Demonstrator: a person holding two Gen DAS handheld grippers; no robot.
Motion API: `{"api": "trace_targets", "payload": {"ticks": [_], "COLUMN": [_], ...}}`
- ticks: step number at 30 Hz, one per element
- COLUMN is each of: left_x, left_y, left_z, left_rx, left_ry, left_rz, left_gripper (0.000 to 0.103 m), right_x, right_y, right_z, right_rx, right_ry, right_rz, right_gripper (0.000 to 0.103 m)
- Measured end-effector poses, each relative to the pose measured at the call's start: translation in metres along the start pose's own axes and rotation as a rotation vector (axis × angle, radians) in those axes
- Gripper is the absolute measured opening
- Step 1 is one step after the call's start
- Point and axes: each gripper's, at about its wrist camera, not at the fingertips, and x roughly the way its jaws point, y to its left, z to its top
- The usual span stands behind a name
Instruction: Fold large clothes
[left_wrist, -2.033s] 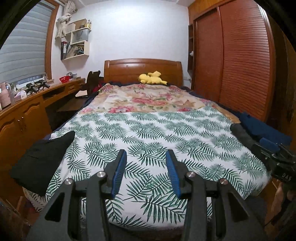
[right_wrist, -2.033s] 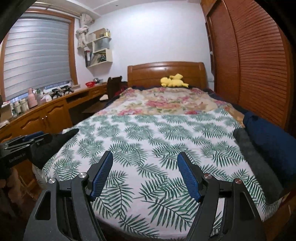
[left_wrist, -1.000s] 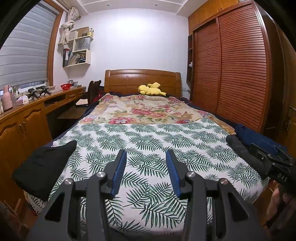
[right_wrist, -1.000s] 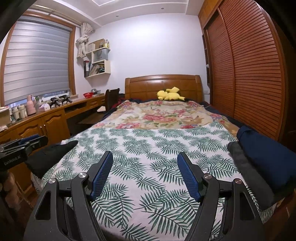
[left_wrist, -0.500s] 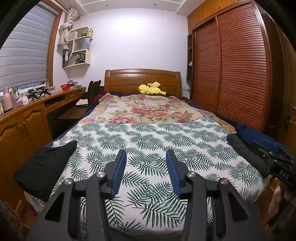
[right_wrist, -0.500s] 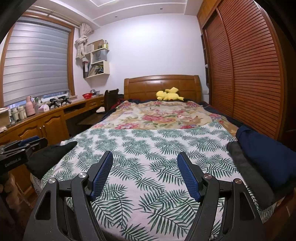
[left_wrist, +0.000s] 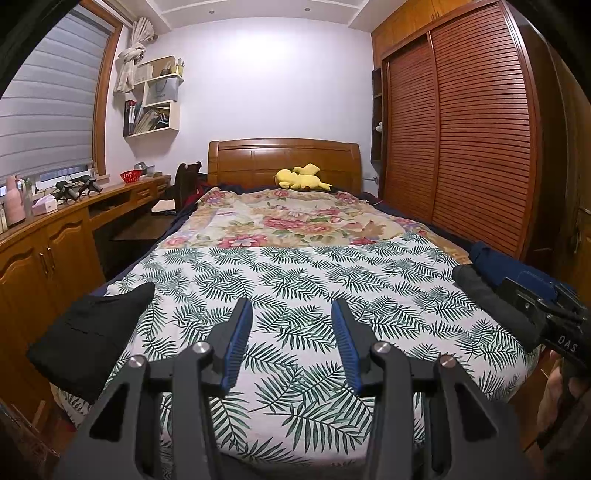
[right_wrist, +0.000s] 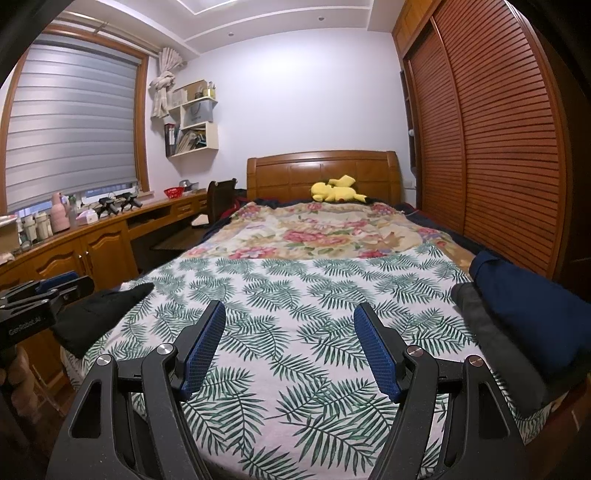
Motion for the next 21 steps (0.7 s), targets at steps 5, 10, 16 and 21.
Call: {"api": "trace_targets", "payload": {"ticks": [5, 10, 16, 21], "left_x": [-0.001, -0.0017, -0.0022, -0.0027], "left_y": [-0.0006, -0.0007, -0.0006, -0.0005], "left_z": [0.0005, 0.0, 0.0003, -0.0001], "left_rx": [0.003, 0.002, 0.003, 0.003], "left_ry": [-0.001, -0.001, -0.001, 0.0], "left_rz": [0.001, 0.0, 0.0, -0.001], "left_gripper": [0.043, 0.043, 0.043, 0.043], "right_x": [0.0002, 0.0, 0.0, 0.0], "right_y": [-0.0003, -0.0009, -0.0019, -0.0022], "right_z": [-0.0002, -0.0002, 0.0, -0.0004], "right_rx": [0.0, 0.0, 0.001, 0.002], "right_ry": [0.0, -0.002, -0.001, -0.001], "right_rz": [0.001, -0.001, -0.001, -0.002], "right_gripper": [0.074, 0.074, 0.074, 0.074]}}
